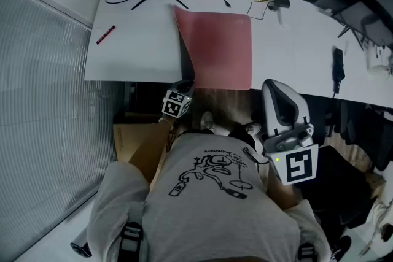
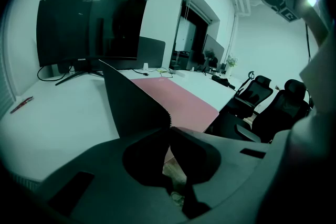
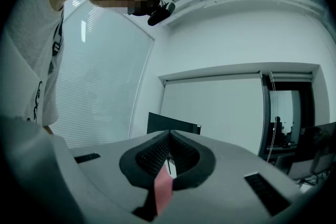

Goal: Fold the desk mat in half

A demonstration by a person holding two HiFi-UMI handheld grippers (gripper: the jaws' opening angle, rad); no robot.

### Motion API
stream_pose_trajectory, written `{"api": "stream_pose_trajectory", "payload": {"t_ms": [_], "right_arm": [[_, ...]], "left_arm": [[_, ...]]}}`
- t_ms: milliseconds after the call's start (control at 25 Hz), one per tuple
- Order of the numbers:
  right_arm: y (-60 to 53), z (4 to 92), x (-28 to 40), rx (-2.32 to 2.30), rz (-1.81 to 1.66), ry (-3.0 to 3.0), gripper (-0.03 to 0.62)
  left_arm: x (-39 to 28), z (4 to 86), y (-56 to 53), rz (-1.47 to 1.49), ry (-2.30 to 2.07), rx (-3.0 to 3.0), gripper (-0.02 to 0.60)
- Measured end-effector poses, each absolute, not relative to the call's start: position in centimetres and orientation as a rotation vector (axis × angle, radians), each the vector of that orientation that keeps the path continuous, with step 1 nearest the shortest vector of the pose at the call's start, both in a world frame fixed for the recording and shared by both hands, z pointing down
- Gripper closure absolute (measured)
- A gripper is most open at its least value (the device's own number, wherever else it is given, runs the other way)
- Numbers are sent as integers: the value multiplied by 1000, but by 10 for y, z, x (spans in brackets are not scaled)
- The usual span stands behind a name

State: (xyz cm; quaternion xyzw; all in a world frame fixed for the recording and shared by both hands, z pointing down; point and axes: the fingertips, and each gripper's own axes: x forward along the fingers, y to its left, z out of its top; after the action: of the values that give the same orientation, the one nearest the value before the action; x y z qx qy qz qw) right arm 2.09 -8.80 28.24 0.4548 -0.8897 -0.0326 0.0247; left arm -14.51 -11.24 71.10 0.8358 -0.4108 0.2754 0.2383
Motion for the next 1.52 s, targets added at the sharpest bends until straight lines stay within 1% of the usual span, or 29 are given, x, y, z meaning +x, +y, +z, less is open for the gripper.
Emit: {"api": "stream_pose_trajectory", "payload": {"t_ms": [1520], "right_arm": [[-93,280,78,1430,-100,-2755,585]], "left_arm": [[-81,711,-117,806,-1083,2316,549]]}}
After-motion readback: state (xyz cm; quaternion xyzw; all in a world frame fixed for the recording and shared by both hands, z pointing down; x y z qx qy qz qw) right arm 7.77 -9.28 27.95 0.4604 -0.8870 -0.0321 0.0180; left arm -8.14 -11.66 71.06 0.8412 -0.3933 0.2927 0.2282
